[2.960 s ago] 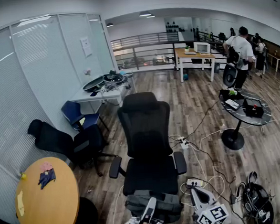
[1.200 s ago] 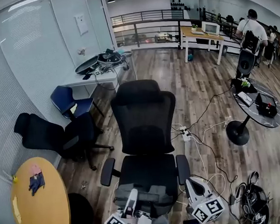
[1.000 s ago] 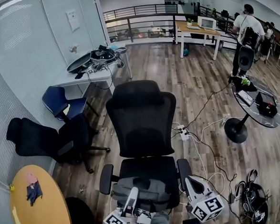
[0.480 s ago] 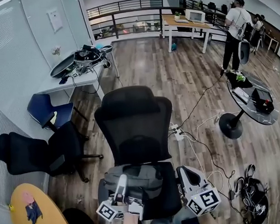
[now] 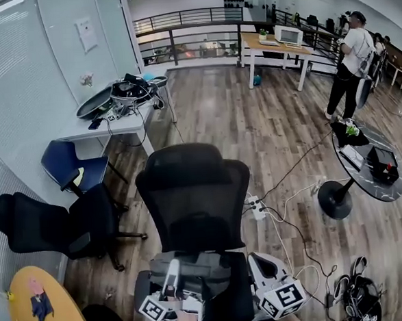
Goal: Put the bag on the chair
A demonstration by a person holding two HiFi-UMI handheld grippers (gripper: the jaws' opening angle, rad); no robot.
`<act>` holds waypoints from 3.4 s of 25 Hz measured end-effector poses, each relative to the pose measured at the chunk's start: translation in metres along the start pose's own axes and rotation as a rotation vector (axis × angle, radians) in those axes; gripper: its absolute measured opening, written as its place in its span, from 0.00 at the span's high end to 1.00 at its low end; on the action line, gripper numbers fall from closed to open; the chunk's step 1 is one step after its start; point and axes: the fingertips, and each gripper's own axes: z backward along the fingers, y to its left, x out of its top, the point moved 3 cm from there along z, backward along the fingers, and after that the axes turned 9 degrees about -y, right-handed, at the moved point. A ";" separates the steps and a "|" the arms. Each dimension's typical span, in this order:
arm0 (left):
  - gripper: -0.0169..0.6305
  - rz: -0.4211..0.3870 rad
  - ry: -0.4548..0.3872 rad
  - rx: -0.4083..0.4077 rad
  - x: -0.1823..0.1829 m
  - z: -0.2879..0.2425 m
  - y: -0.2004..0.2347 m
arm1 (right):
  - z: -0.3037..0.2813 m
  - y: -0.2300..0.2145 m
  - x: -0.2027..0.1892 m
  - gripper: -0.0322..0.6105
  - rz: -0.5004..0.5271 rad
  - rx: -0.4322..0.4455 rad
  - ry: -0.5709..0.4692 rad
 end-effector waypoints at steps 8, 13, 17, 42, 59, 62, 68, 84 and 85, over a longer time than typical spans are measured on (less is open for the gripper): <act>0.91 -0.004 -0.039 0.001 -0.005 -0.006 0.017 | -0.031 -0.019 -0.018 0.93 0.025 0.072 0.030; 0.91 -0.016 -0.052 0.013 -0.008 -0.018 0.026 | -0.048 -0.029 -0.024 0.93 0.031 0.099 0.047; 0.91 -0.008 -0.076 0.023 -0.011 -0.021 0.033 | -0.052 -0.044 -0.028 0.93 0.022 0.101 0.065; 0.91 -0.020 -0.176 0.182 0.023 -0.008 0.137 | -0.082 -0.088 -0.106 0.93 -0.056 0.100 0.234; 0.91 -0.019 -0.232 0.149 0.029 -0.053 0.170 | -0.099 -0.119 -0.137 0.93 -0.108 0.074 0.302; 0.91 -0.026 -0.235 0.146 0.031 -0.064 0.179 | -0.103 -0.123 -0.139 0.93 -0.123 0.067 0.303; 0.91 -0.033 -0.246 0.140 0.036 -0.084 0.198 | -0.102 -0.131 -0.150 0.93 -0.133 0.051 0.328; 0.91 -0.005 -0.249 0.208 0.045 -0.150 0.254 | -0.091 -0.103 -0.164 0.93 -0.195 0.099 0.367; 0.91 -0.004 -0.254 0.209 0.046 -0.153 0.256 | -0.090 -0.104 -0.165 0.93 -0.195 0.094 0.368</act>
